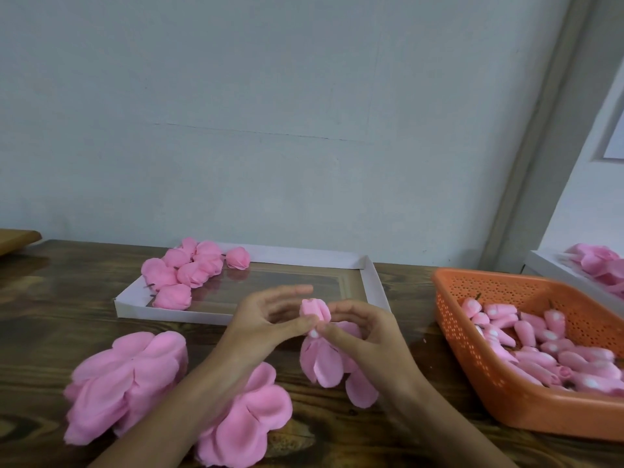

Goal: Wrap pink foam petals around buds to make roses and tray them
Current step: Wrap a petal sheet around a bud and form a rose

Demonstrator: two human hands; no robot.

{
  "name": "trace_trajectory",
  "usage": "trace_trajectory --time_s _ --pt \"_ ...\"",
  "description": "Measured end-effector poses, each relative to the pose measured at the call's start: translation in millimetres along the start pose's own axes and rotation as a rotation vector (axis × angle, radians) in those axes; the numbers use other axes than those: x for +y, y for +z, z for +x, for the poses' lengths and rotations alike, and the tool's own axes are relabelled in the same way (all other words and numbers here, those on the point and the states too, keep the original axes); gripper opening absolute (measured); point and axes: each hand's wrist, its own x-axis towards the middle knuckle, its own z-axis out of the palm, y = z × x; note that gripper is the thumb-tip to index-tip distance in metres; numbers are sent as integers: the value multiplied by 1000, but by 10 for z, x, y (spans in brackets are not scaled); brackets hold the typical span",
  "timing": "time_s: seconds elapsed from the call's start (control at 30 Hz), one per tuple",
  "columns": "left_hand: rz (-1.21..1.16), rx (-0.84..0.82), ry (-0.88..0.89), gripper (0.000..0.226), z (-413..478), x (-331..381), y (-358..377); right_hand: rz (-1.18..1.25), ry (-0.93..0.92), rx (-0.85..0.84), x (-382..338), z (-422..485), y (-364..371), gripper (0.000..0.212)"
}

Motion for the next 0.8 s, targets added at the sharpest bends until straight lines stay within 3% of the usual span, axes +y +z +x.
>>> trace_trajectory --time_s 0.13,0.43,0.63,0.8 --pt "14 -59 1 26 -10 11 -29 -8 10 9 -18 15 -12 29" --pt "12 124 79 27 -19 -23 44 305 243 208 26 18 -95 37" --pt "106 44 178 24 -87 0 95 162 37 232 -34 -11 -48 10" --pt "111 9 216 27 -75 22 54 134 -57 225 -117 -33 -22 6"
